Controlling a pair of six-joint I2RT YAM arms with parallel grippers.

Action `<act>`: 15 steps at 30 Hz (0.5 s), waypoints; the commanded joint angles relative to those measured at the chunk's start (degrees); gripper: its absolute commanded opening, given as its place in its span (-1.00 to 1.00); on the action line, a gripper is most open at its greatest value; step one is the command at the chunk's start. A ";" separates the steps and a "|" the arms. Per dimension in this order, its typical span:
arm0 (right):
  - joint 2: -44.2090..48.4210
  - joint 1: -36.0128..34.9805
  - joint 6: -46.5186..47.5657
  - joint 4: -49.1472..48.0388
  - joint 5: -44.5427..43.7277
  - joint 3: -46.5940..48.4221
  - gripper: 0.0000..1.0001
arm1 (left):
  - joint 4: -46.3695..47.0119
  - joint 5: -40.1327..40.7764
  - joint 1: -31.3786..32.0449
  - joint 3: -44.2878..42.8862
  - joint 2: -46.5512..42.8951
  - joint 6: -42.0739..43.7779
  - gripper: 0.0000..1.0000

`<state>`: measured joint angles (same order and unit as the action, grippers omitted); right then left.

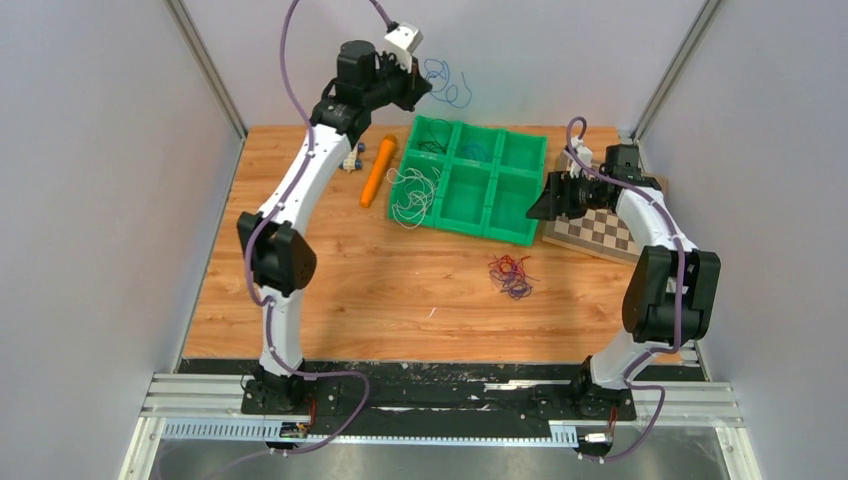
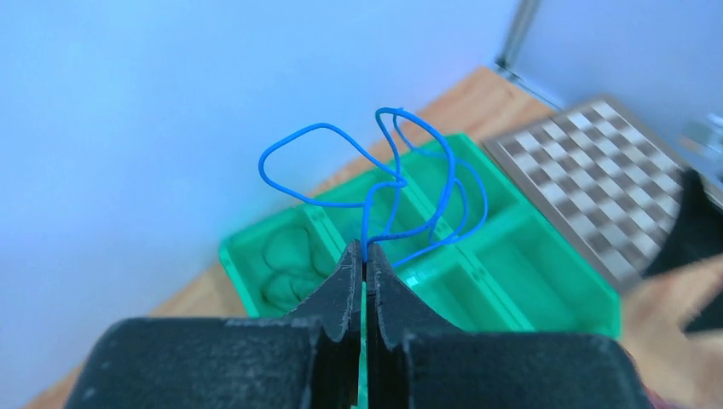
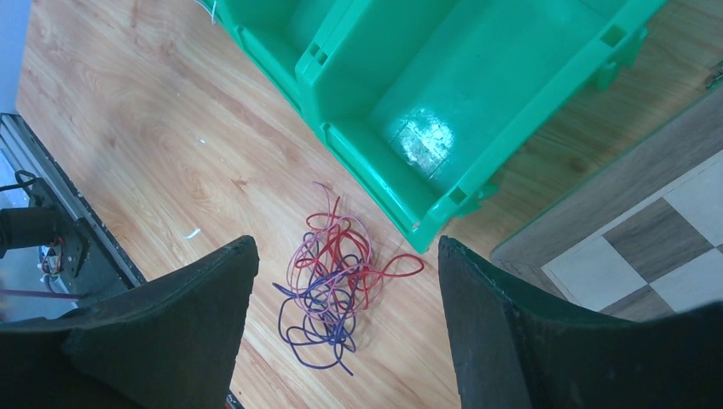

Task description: Untangle the cables

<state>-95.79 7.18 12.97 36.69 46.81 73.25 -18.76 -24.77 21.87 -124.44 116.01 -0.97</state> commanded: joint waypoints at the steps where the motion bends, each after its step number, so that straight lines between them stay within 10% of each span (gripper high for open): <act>1: 0.69 -0.25 0.46 0.04 0.22 1.69 0.52 | 6.29 7.17 1.11 -10.25 13.20 -1.36 -1.00; 15: -1.83 -0.14 -0.85 -0.39 0.15 2.32 0.52 | 26.98 17.92 8.61 -15.04 31.80 21.10 -1.00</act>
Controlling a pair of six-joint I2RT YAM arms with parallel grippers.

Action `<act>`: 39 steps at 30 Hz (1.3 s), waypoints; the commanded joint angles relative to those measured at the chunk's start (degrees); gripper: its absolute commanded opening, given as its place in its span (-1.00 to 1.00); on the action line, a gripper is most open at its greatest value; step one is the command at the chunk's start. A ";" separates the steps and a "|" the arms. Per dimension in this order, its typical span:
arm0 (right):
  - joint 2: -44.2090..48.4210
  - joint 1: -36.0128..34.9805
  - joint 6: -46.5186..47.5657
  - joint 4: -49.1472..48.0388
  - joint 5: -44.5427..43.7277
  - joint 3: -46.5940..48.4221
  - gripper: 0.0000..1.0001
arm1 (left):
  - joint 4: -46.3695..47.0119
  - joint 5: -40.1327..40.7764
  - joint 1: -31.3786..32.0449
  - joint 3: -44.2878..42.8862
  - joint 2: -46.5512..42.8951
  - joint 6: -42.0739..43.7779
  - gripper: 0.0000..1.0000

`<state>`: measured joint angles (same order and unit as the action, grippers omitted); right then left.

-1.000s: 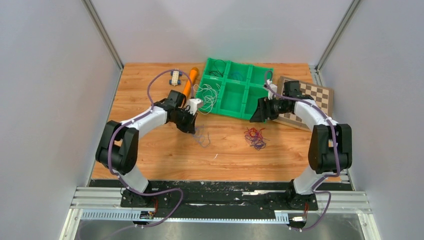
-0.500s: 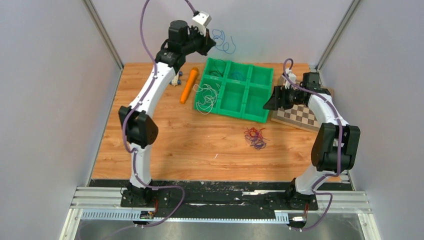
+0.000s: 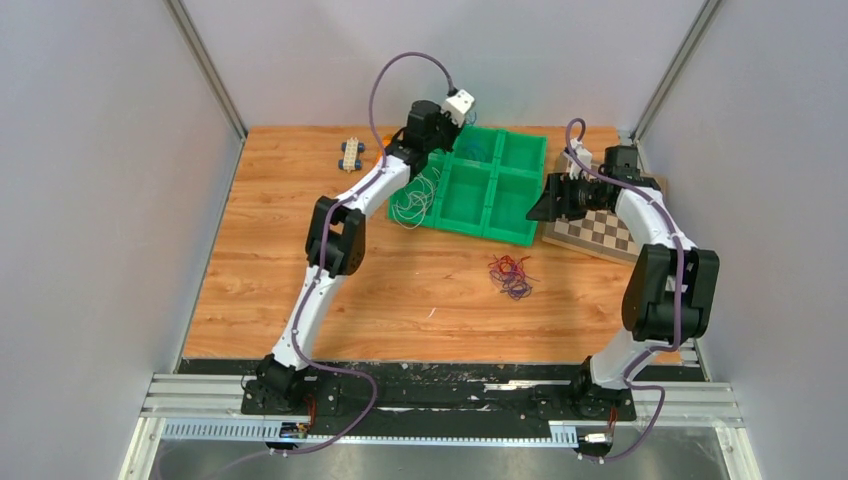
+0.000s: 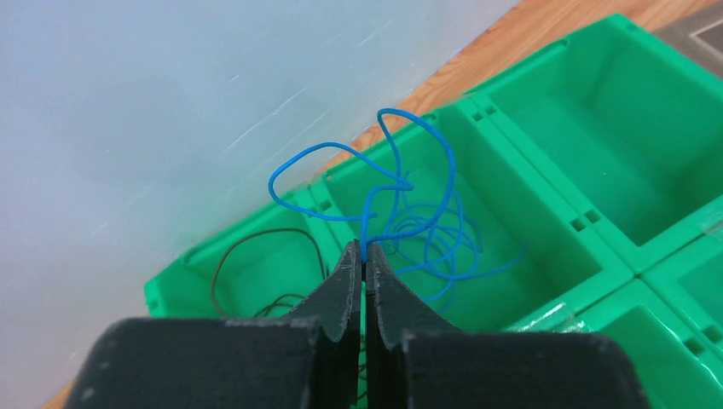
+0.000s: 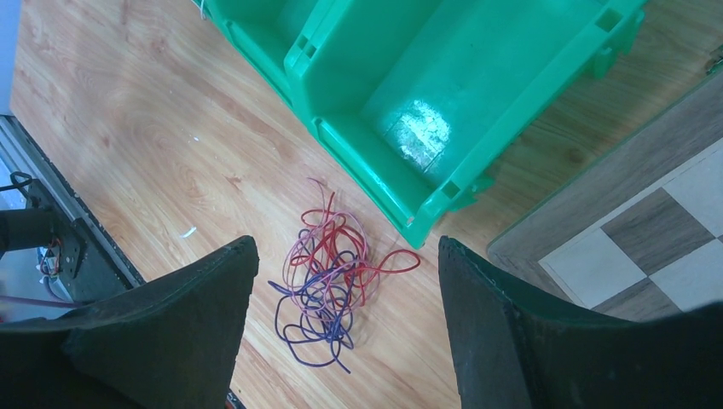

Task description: Untangle the cables

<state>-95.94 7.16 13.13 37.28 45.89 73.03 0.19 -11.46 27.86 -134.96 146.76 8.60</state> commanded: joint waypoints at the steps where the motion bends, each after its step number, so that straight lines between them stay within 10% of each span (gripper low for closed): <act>1: -2.42 -0.20 -1.42 -1.06 1.64 3.37 0.52 | 7.88 5.57 2.85 -4.90 2.34 12.40 -1.00; 9: -6.42 -2.94 -3.89 -3.19 3.41 10.20 0.50 | 6.00 -0.07 2.00 1.85 -6.03 12.29 0.23; 20: 1.36 -7.76 10.99 7.26 -3.05 0.23 0.56 | -8.19 -16.98 -3.85 17.01 -36.75 -1.36 0.95; 30: -2.29 -21.71 11.42 3.26 -21.46 -7.22 0.57 | -18.43 -29.37 -13.68 45.46 -63.65 -7.65 1.00; 35: -4.34 -23.85 12.01 3.86 -16.94 -6.82 -0.72 | -18.45 -35.21 -19.03 59.55 -74.86 -9.52 1.00; 39: 1.83 -24.31 11.60 3.69 -2.46 -3.80 -1.00 | -19.60 -38.74 -19.75 70.86 -83.39 -5.72 0.91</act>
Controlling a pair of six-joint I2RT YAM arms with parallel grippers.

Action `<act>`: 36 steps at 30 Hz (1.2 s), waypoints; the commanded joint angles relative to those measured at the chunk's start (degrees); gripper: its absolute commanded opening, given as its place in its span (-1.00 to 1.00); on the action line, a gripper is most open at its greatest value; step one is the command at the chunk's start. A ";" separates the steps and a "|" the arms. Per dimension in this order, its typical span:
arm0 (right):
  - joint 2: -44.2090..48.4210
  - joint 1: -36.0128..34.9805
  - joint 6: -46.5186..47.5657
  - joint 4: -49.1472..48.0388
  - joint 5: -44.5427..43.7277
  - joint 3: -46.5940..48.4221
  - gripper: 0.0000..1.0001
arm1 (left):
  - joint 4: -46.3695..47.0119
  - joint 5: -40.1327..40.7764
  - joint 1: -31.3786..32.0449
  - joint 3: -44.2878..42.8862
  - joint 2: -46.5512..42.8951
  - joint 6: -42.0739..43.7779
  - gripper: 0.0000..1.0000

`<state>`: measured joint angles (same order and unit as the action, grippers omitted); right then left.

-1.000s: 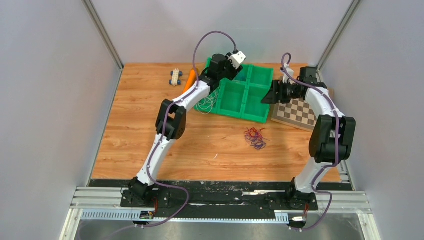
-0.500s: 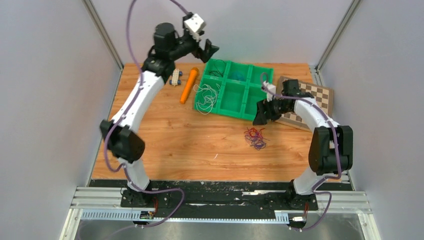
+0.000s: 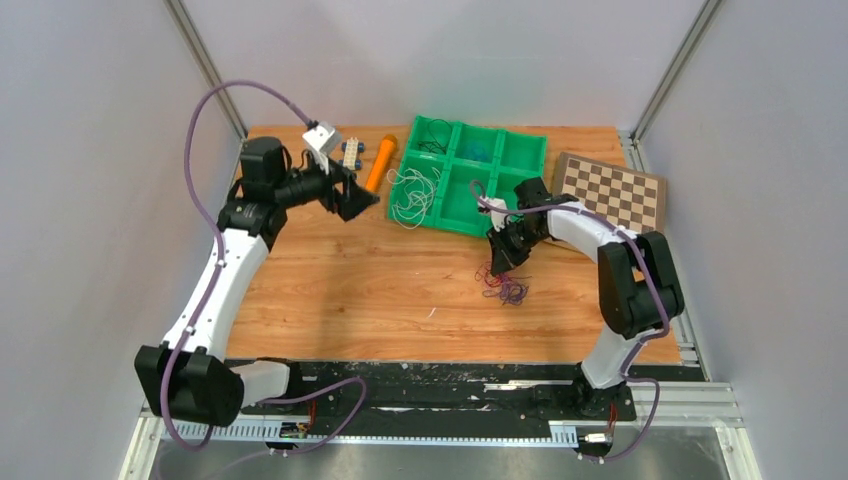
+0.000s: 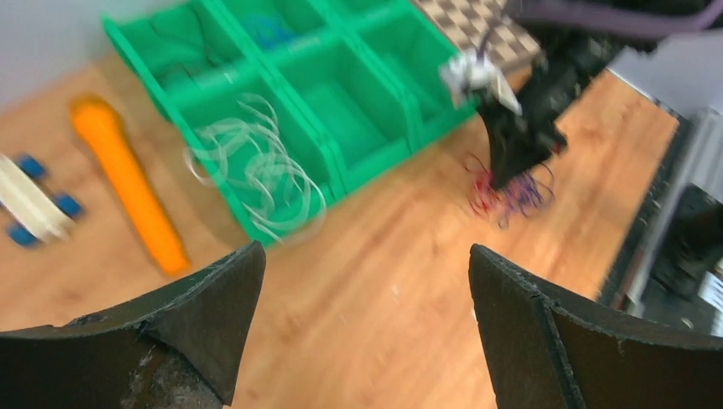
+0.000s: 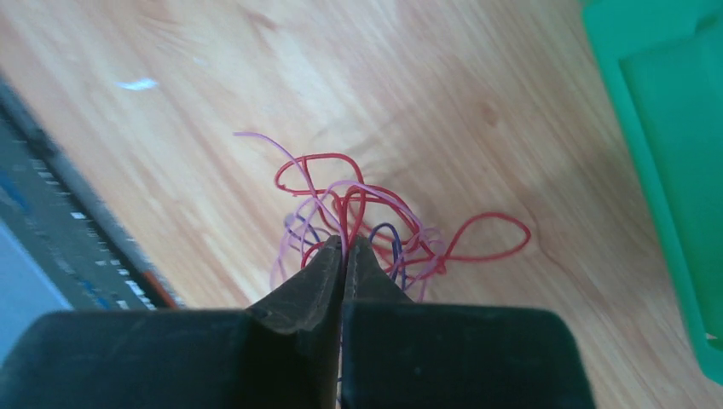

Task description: Untangle the cables

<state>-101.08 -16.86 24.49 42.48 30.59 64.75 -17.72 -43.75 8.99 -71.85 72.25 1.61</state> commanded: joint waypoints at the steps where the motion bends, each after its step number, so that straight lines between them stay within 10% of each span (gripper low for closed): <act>1: 8.29 -0.51 -1.13 -2.16 16.53 5.49 -1.00 | -1.22 -8.55 -0.81 9.83 -10.15 2.06 0.89; 8: 12.40 -6.22 -8.05 -6.88 25.32 9.16 -1.00 | 8.61 -11.64 4.59 26.97 -14.87 -4.45 0.59; 21: 17.17 -13.28 -3.54 -7.17 21.35 7.52 -1.00 | 24.12 -11.69 16.16 24.69 -4.07 -15.54 -0.08; 36: 20.12 -14.72 -0.74 -8.15 22.63 5.73 -1.00 | 26.26 -8.47 19.12 23.69 0.35 -16.26 0.09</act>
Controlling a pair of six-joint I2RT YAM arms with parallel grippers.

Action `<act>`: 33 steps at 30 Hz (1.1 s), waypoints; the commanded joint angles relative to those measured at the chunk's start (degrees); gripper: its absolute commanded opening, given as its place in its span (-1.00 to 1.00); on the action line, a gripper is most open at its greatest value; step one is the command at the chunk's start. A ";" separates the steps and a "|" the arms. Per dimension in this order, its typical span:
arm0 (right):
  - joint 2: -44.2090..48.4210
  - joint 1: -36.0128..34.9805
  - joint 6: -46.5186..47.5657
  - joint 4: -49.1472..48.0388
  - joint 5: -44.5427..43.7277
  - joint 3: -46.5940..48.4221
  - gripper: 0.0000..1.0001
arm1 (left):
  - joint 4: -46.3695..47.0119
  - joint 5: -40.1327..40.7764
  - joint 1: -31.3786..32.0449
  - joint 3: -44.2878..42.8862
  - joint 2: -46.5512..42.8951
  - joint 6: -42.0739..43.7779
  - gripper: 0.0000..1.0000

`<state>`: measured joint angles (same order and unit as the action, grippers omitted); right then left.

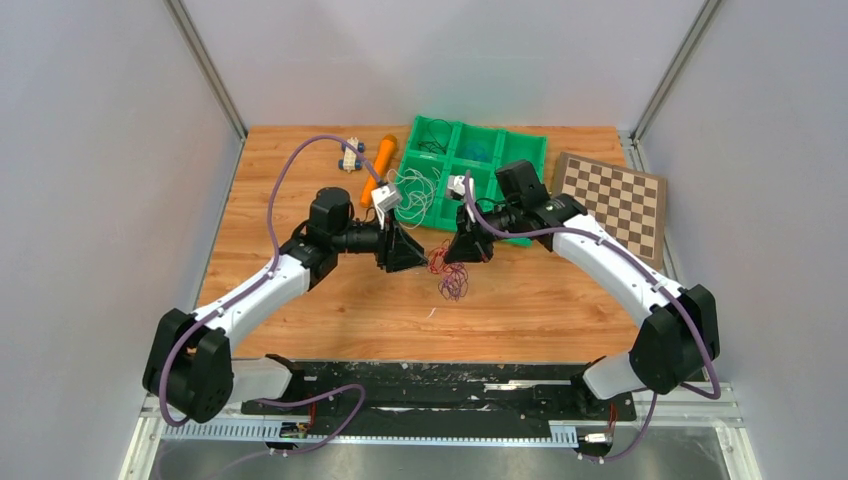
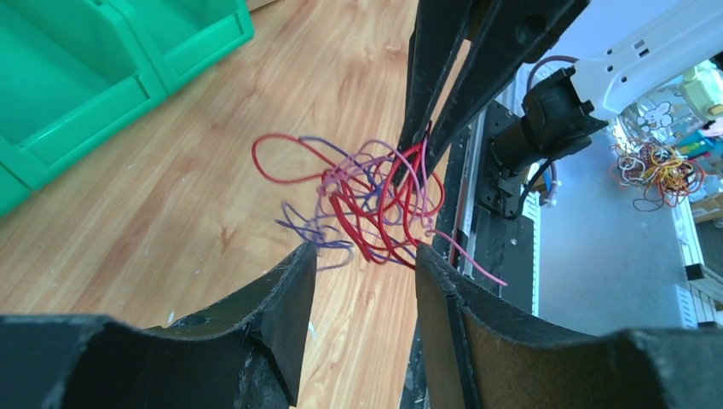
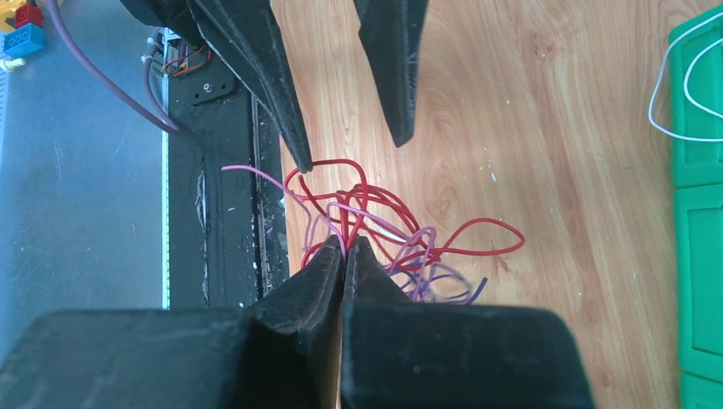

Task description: Untangle the cables

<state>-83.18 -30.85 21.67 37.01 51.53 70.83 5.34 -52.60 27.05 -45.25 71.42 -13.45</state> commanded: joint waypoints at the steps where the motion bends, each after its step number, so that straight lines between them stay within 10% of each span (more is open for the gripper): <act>1: 2.27 -0.80 2.18 -2.83 1.67 -0.41 -1.00 | 4.11 0.24 1.29 -2.87 1.35 -2.14 0.10; 7: 2.67 -0.82 2.49 -3.50 1.04 -1.16 -1.00 | 6.41 -0.89 3.18 -2.03 3.03 -4.85 -0.01; 12: 3.52 -0.08 3.36 -3.43 -2.80 -3.49 -1.00 | 2.80 -1.36 3.24 -3.00 0.71 -4.07 -0.98; 25: -6.85 6.93 9.11 -7.43 -16.92 -13.71 -0.67 | -4.75 -3.94 -2.54 -7.93 -12.82 -9.57 -1.00; 33: -9.95 11.41 14.05 -6.95 -22.37 -18.16 -0.81 | -8.67 -5.32 -15.55 -5.15 -13.42 -11.08 -1.00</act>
<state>-92.88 -21.98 31.31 31.42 33.36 53.82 -0.80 -56.25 16.38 -51.09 59.24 -23.27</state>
